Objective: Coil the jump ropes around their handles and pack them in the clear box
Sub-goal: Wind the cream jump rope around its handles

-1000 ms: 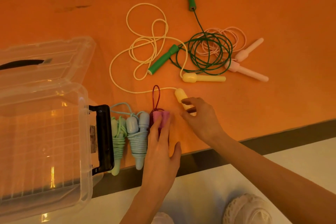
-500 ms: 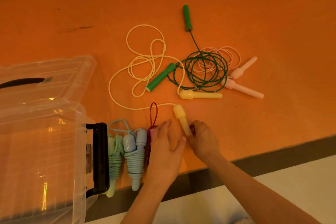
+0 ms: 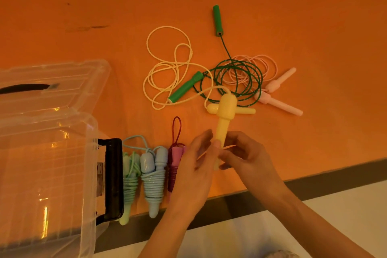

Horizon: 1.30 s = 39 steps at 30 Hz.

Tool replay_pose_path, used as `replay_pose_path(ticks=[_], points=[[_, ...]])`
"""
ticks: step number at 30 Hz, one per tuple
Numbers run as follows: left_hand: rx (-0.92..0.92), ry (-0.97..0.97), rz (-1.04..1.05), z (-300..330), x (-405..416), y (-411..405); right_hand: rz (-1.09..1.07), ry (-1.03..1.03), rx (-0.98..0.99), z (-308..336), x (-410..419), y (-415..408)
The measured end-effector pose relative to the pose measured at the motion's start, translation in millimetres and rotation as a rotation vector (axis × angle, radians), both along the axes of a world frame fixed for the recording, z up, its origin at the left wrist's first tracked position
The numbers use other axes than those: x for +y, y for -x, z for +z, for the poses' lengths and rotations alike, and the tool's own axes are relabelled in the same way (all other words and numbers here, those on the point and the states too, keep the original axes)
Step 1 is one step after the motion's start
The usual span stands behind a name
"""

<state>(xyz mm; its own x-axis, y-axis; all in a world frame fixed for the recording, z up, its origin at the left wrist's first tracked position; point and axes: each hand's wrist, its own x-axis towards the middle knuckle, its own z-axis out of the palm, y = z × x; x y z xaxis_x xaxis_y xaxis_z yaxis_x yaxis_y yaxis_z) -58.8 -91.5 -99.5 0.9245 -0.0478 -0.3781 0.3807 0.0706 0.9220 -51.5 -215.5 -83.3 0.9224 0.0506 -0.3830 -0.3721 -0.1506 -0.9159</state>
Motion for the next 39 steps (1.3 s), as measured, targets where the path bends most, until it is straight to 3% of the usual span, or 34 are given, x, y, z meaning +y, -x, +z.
replay_pose_path(ticks=[3,7,9,11,15,19,23,25,27,31,33,36,39], points=[[0.031,0.045,-0.037,2.0,-2.2,-2.9,0.105,0.04,-0.024,6.4,8.7,7.4],[-0.012,-0.045,-0.003,0.3,4.4,-2.0,0.24,0.022,-0.031,6.2,11.6,-8.7],[-0.012,-0.151,0.03,-1.8,12.3,0.4,0.232,0.225,-0.066,-12.5,6.2,-26.4],[-0.022,-0.226,0.042,-4.4,20.5,2.8,0.191,0.586,-0.114,-32.9,-0.9,-50.8],[-0.007,-0.274,0.011,-3.3,26.3,6.5,0.457,1.083,-0.143,-61.1,-11.3,-96.1],[0.02,-0.227,0.023,-3.0,26.7,9.6,0.549,1.289,-0.071,-80.5,-13.3,-109.2],[0.043,-0.184,0.029,-4.4,23.8,11.8,0.49,1.498,-0.161,-91.0,-19.8,-91.7],[0.051,-0.159,0.011,-3.6,21.6,13.7,0.458,1.416,-0.102,-89.0,-22.8,-81.6],[0.061,-0.112,0.034,-2.0,19.2,14.9,0.375,1.168,-0.005,-80.1,-20.2,-73.6],[0.046,-0.061,0.108,0.0,19.5,13.4,0.056,0.241,0.183,-29.7,-12.7,-53.0],[0.024,-0.068,0.092,-1.4,20.8,13.9,0.053,-0.062,0.148,0.7,-11.7,-37.3],[-0.021,-0.112,-0.011,3.1,17.3,15.7,0.114,-0.21,0.086,23.1,-7.6,-17.1],[0.001,0.018,-0.052,13.6,13.9,16.1,0.189,0.003,0.02,19.4,-7.8,-7.9]])
